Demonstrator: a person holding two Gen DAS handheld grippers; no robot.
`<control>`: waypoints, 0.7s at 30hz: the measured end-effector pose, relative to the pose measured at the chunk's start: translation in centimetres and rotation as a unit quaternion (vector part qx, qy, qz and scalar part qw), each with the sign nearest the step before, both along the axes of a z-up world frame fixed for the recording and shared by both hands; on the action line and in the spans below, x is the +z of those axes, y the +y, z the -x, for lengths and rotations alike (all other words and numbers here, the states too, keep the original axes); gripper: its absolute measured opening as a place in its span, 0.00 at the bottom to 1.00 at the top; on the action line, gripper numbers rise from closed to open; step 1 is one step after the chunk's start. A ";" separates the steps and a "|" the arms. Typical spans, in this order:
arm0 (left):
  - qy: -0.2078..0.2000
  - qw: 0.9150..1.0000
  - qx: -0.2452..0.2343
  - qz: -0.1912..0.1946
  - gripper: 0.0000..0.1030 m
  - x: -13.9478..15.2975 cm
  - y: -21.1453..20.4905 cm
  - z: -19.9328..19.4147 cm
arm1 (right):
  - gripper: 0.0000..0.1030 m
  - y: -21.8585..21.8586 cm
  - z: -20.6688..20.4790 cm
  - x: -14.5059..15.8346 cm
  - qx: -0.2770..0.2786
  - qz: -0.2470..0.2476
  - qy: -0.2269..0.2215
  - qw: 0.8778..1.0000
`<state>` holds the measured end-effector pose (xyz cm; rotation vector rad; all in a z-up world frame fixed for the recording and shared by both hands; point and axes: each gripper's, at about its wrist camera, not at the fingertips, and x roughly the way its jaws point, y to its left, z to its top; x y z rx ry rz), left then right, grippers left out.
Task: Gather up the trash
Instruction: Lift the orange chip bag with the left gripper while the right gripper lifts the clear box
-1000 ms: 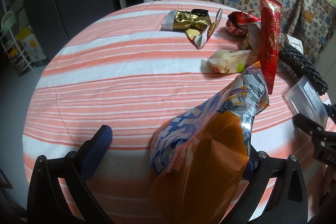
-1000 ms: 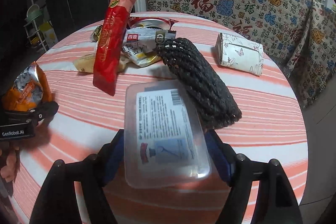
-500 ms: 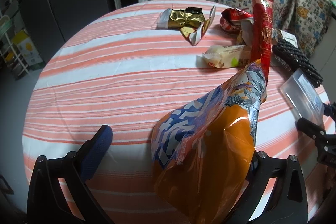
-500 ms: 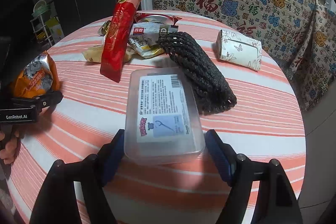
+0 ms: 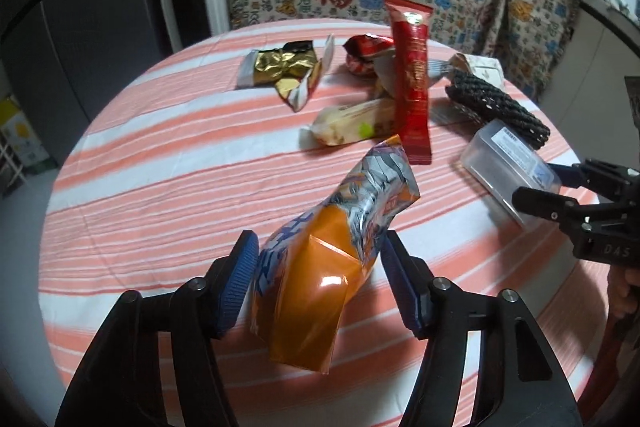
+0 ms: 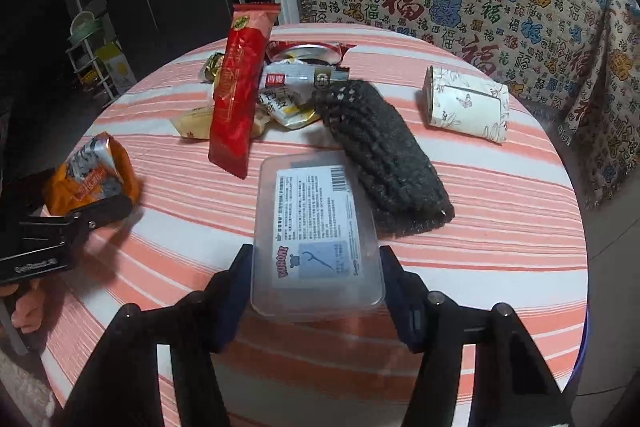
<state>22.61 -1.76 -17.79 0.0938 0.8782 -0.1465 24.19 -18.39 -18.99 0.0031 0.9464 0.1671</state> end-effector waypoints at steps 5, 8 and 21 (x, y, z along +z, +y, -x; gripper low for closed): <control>-0.004 1.000 -0.011 0.018 0.54 1.1 -0.3 1.0 | 0.60 0.2 1.9 1.6 0.018 -0.031 -0.007 0.999; -0.007 0.999 -0.015 0.034 0.33 1.9 -0.5 1.8 | 0.60 0.1 3.3 2.8 0.031 -0.045 -0.013 0.998; -0.013 0.997 -0.001 0.082 0.32 2.3 -1.9 3.4 | 0.60 -4.0 6.6 3.8 -0.009 -0.039 -0.040 0.998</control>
